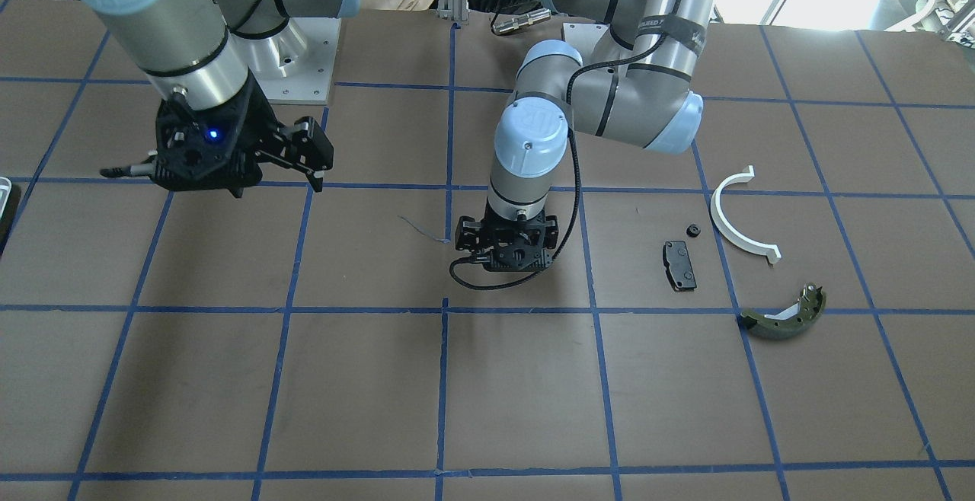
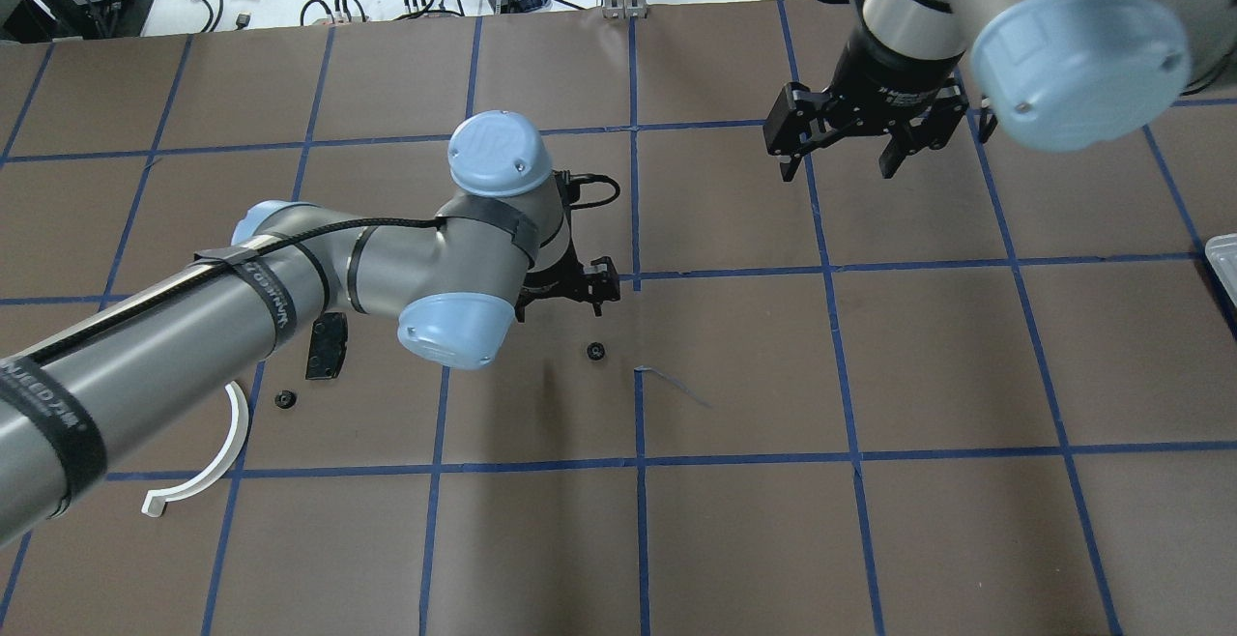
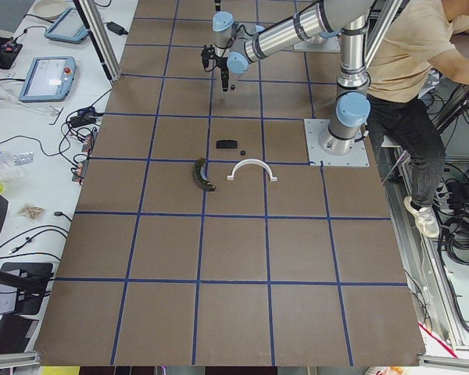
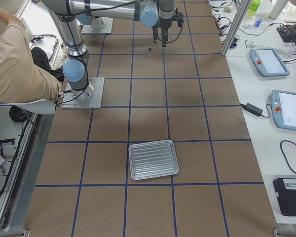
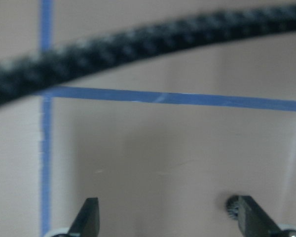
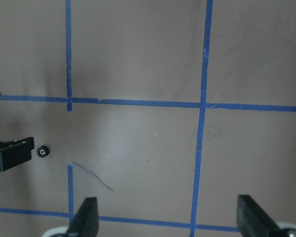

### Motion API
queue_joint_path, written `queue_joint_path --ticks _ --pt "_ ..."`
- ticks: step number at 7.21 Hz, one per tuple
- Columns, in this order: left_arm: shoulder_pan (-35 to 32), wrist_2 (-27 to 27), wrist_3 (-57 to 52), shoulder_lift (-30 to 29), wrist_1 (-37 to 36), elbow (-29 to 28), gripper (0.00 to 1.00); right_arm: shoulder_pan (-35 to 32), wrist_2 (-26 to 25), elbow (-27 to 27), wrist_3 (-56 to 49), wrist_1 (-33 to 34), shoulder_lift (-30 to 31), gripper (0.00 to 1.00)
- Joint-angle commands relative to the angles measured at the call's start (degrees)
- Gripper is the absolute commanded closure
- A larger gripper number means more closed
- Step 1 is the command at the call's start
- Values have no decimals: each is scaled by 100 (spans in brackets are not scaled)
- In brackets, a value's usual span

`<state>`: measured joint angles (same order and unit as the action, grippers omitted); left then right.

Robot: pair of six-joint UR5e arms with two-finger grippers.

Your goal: Place bearing gear from tray to pile

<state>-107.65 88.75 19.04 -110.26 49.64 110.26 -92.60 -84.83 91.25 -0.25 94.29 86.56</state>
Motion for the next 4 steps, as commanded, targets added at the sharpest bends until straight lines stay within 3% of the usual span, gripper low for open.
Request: queue_joint_path --ticks 1,2,3,4 --pt "-413 10 232 -118 -515 362 0 76 -138 -12 -481 -542 204 0" --pt "-415 10 258 -179 -839 486 3 93 -174 93 -589 -447 247 0" --pt "-415 19 232 -215 -895 531 18 67 -618 129 -599 -481 448 0" --pt "-415 54 258 -232 -895 523 45 93 -892 121 -590 -473 511 0"
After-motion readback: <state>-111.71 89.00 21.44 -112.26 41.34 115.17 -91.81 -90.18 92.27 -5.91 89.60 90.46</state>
